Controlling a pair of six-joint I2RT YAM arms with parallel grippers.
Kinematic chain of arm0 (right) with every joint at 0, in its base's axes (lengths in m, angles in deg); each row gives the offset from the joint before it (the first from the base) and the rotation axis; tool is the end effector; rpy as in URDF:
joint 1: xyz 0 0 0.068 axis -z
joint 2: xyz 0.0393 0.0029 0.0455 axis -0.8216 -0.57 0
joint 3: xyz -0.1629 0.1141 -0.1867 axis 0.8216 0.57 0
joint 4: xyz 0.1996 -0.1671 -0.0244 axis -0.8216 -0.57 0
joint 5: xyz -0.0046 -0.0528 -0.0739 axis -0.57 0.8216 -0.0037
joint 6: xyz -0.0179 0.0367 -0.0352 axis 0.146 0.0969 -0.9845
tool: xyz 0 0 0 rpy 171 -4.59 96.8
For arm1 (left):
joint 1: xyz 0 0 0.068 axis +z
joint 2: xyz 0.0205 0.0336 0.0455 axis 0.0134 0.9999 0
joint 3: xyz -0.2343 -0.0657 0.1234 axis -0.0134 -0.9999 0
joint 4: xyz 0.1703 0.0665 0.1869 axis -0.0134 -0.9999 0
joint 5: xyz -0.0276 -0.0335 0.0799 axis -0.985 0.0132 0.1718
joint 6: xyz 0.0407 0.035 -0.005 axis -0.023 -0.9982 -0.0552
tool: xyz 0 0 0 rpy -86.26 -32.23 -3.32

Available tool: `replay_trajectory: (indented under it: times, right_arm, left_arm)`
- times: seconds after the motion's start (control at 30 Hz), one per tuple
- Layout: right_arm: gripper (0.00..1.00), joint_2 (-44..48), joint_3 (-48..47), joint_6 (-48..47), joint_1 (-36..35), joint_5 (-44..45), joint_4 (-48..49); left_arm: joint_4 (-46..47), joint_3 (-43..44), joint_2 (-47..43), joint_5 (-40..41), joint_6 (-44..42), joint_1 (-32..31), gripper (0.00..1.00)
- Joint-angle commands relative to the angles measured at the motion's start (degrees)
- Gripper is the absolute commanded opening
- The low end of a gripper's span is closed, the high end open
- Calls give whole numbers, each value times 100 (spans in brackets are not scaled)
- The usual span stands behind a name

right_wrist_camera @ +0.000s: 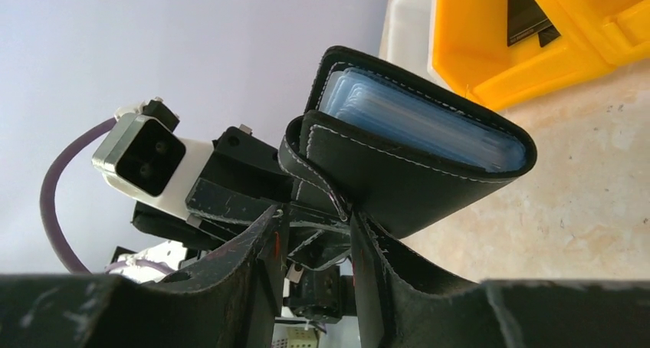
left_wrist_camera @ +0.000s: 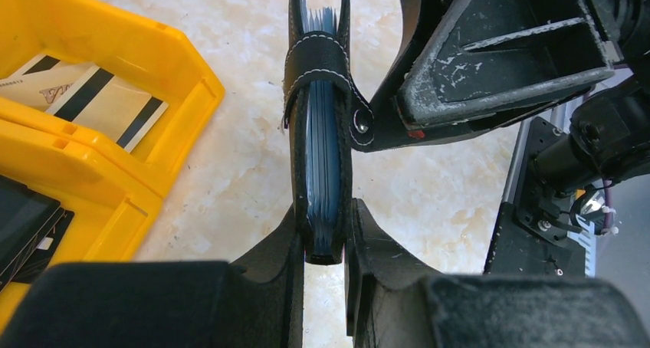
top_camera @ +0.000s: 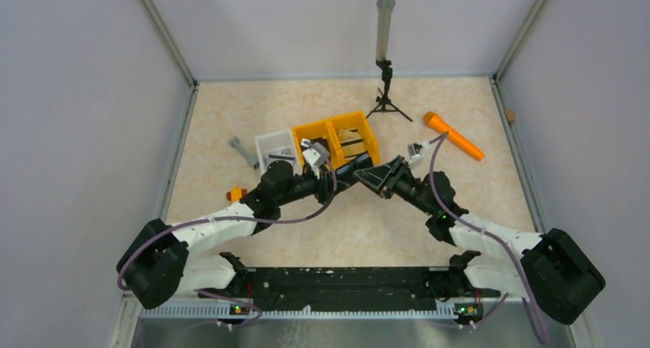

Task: Take the credit cards out of the card holder
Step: Open the card holder at the center of the board.

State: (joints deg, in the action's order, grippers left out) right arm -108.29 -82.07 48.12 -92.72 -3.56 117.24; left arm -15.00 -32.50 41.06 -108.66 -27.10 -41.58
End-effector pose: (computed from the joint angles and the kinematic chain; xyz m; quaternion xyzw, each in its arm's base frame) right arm 0.1730 0.1432 0.2188 0.1516 0.6831 0.6402 0.3171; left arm 0.1819 -0.1838 0.2345 0.2956 0.6934 -0.4341 0.4933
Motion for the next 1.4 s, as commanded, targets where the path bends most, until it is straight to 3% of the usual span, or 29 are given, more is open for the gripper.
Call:
replay_trajectory:
  times: [0.0, 0.37, 0.53, 0.73, 0.93, 1.0, 1.17, 1.37]
  right_arm:
    - [36, 461, -744, -310, -85, 3, 432]
    - [36, 649, -1194, -677, -77, 38, -91]
    - [38, 805, -1377, -998, 50, 52, -1050]
    - [49, 1104, -2078, -2904, 327, -53, -3291]
    - [54, 1449, -2092, -5188, 329, -216, -4199]
    - [52, 1581, -1856, -5915, 328, -437, -4202]
    - [52, 1886, -1279, -6538, 328, -598, -3609]
    - [66, 1866, -1085, -7432, 284, -744, -3552]
  left_arm:
    - [-557, 191, 214, -194, -129, -61, 0]
    - [-772, 305, 283, -106, -118, -25, 0]
    - [-734, 225, 128, -204, -96, 41, 0]
    - [-1033, 298, 38, -348, -256, 85, 2]
    - [-1008, 270, -80, -491, -276, 104, 4]
    - [-991, 236, -165, -595, -314, 103, 4]
    - [-1032, 156, -405, -691, -434, 129, 5]
    - [-910, 55, -573, -862, -446, 155, 6]
